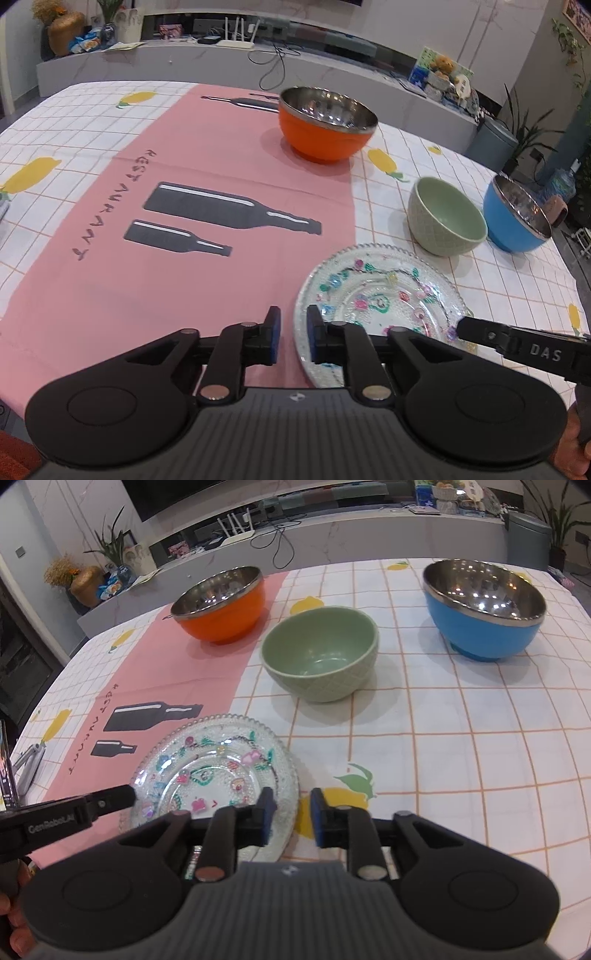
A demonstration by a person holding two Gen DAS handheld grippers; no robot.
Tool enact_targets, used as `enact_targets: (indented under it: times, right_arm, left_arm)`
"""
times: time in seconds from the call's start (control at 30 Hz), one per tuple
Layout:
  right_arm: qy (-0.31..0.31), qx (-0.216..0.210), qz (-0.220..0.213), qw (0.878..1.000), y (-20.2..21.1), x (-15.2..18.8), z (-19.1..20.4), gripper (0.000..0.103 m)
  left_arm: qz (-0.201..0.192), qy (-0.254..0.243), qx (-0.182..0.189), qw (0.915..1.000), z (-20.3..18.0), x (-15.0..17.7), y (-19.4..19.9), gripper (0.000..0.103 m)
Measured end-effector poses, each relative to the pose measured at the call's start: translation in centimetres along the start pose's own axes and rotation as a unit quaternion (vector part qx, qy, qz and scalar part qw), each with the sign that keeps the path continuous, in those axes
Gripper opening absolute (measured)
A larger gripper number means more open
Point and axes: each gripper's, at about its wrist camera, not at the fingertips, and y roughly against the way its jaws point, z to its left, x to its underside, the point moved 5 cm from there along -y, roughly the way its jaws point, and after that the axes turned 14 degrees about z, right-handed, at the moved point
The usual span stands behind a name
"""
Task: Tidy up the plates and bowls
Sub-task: 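Open both grippers and release the glass plate onto the white plate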
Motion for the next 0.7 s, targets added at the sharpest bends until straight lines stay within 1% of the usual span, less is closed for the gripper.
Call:
enact_targets:
  times: [0.07,0.13,0.17,0.2,0.27,0.3,0.37,0.53,0.7]
  right_arm:
    - [-0.002,-0.002,-0.002,1.0,0.3,0.1,-0.3,0.023]
    - [-0.012,-0.008,-0.002,1.0,0.5,0.2,-0.6,0.021]
    - [-0.017,-0.013,-0.001,1.0,0.6,0.3,-0.8,0.018]
    - [-0.022,-0.018,-0.001,1.0,0.7,0.4,-0.9,0.012]
    - [-0.028,-0.027,-0.001,0.999,0.7,0.4,-1.0,0.008]
    - [-0.03,-0.033,0.0,0.999,0.7,0.4,-1.0,0.002]
    - [-0.033,-0.04,0.001,0.999,0.7,0.4,-0.9,0.001]
    - [-0.028,-0.037,0.0,0.999,0.6,0.5,-0.7,0.001]
    - [-0.039,-0.049,0.002,0.998,0.6,0.4,-1.1,0.001]
  left_arm:
    - [-0.001,0.012,0.008,0.9999,0.5,0.1,0.1,0.029]
    - [0.007,0.028,0.029,0.9992,0.9,0.2,-0.1,0.029]
    - [0.01,0.035,0.045,0.9983,1.0,0.2,-0.2,0.029]
    - [0.012,0.039,0.059,0.9974,0.9,0.3,-0.3,0.029]
    - [0.016,0.037,0.073,0.9965,0.7,0.3,-0.3,0.028]
    - [0.017,0.032,0.075,0.9965,0.5,0.4,-0.3,0.021]
    - [0.018,0.023,0.068,0.9973,0.2,0.4,-0.3,0.018]
    - [0.019,0.02,0.062,0.9977,0.1,0.5,-0.3,0.017]
    - [0.015,0.016,0.051,0.9985,0.0,0.4,-0.1,0.017]
